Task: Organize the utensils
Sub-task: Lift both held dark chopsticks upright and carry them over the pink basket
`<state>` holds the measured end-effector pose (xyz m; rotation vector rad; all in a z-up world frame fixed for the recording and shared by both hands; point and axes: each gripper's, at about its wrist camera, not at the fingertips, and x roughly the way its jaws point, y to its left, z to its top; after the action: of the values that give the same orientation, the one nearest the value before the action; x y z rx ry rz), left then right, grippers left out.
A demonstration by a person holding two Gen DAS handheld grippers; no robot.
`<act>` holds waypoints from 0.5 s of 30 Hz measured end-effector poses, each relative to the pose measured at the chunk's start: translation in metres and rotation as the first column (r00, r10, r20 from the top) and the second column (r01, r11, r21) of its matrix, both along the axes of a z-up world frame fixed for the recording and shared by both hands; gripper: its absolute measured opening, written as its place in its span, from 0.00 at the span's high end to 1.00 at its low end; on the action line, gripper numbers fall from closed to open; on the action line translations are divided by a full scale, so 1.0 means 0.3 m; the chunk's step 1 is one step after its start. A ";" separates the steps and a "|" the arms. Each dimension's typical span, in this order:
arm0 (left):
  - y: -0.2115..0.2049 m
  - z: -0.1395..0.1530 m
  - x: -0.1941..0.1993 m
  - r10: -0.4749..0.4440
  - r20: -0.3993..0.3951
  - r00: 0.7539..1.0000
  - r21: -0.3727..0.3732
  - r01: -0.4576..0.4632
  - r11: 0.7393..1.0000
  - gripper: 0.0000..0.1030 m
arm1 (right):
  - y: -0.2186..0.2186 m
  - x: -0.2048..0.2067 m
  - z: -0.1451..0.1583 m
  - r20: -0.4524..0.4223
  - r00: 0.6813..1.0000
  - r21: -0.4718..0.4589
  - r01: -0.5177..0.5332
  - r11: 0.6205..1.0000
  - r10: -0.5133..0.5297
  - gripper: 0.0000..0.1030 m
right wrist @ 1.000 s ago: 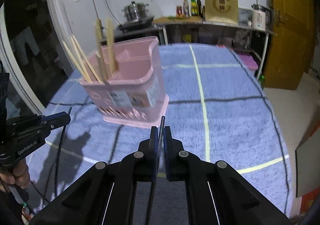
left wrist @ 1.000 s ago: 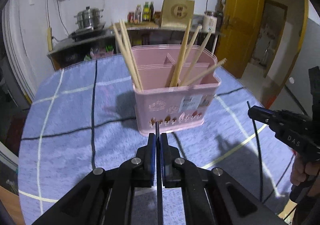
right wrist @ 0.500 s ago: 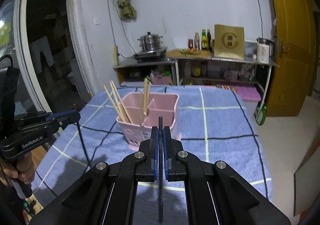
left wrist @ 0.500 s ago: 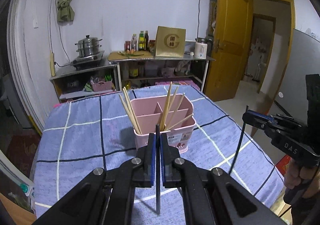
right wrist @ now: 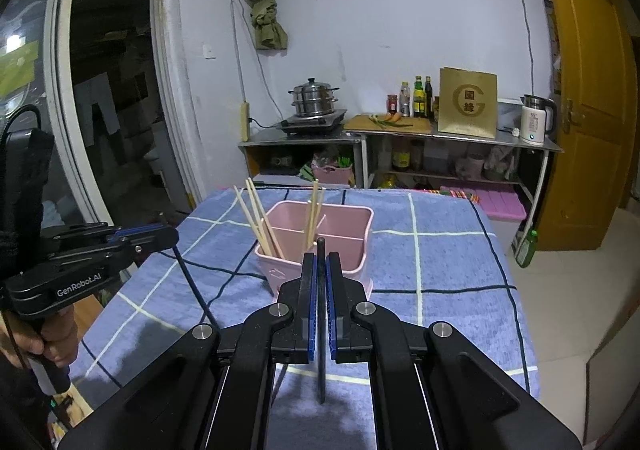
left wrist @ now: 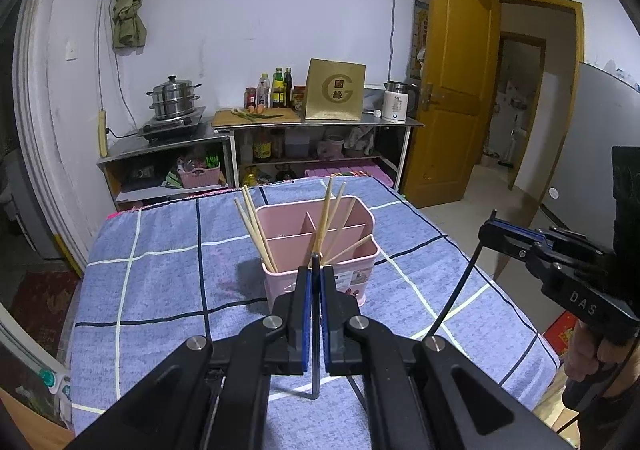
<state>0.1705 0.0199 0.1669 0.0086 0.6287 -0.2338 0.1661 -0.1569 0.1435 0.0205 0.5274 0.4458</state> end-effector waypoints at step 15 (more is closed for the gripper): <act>0.032 0.129 0.045 0.007 0.040 0.999 -0.030 -0.005 1.000 0.96 | 0.057 0.048 0.080 0.057 0.997 0.033 -0.060 0.998 0.058 0.96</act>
<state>0.1839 0.0295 0.2056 -0.0170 0.5853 -0.2365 0.1805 -0.1400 0.1675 0.0259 0.4662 0.5123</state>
